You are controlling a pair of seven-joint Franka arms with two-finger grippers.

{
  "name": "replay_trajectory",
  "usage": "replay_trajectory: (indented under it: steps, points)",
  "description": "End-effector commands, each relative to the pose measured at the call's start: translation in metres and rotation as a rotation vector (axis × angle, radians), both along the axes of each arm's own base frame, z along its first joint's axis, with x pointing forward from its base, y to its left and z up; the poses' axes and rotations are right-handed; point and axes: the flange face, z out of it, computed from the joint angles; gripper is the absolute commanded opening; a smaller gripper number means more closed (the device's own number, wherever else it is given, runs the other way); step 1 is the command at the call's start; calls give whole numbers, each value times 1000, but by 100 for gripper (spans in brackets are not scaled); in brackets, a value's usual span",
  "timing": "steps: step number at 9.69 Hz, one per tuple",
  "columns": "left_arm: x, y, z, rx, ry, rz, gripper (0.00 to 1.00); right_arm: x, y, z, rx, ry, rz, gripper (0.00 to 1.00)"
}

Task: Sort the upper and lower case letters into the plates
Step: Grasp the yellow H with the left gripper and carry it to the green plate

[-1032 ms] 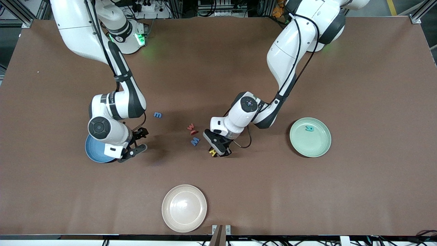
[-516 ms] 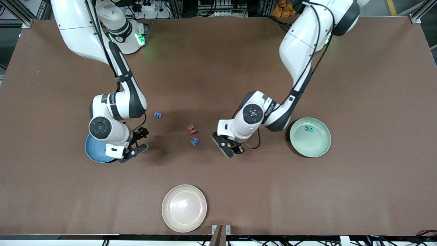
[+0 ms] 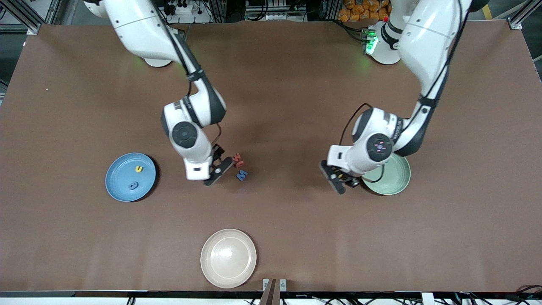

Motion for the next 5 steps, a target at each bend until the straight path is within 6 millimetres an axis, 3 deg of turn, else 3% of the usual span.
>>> replay_trajectory:
  steps: [1,3,4,5]
  points:
    - [-34,69,8,19,58,-28,7,-25,38,-9,-4,9,25,100]
    - [-32,110,1,-21,80,-40,8,-46,69,-16,-7,-3,9,100]
    - [-30,122,-5,-35,88,-39,25,-47,71,-22,-2,-18,16,100]
    - [-32,112,-13,-69,111,-16,63,-47,70,-33,-5,-23,18,100]
